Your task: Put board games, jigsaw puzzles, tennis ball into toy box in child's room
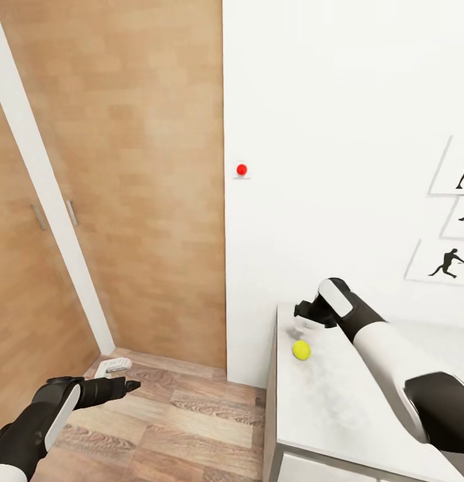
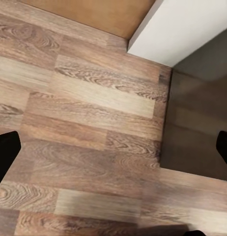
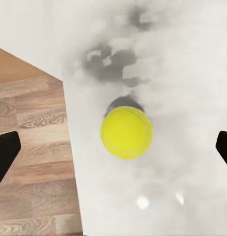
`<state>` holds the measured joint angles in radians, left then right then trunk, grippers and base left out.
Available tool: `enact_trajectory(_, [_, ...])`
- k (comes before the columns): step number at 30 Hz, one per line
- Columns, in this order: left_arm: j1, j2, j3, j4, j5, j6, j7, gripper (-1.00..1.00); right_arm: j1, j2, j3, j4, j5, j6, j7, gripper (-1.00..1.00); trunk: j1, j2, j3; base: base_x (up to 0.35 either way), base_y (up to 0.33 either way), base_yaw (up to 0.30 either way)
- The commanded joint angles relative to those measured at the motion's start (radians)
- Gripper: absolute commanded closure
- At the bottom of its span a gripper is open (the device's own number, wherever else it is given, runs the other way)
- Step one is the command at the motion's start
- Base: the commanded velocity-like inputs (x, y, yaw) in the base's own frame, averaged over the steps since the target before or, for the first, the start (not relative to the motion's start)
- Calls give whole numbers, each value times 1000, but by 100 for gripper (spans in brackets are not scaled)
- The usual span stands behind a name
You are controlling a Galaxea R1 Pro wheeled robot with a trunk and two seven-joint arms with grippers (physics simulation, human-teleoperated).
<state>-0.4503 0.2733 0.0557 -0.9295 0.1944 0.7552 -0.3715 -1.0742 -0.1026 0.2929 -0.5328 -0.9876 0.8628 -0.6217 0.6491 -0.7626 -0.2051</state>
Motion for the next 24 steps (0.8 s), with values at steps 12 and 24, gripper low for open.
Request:
enact_trajectory(12, [-1, -2, 1, -1, 4, 6, -1, -100, -1, 5, 9, 121, 72, -78, 88, -100, 0, -1, -2, 2, 3, 0])
enact_trajectory(24, [-1, -2, 1, 0, 4, 4, -1, -100, -1, -3, 10, 162, 72, -79, 104, -100, 0, -1, -2, 0, 65, 0])
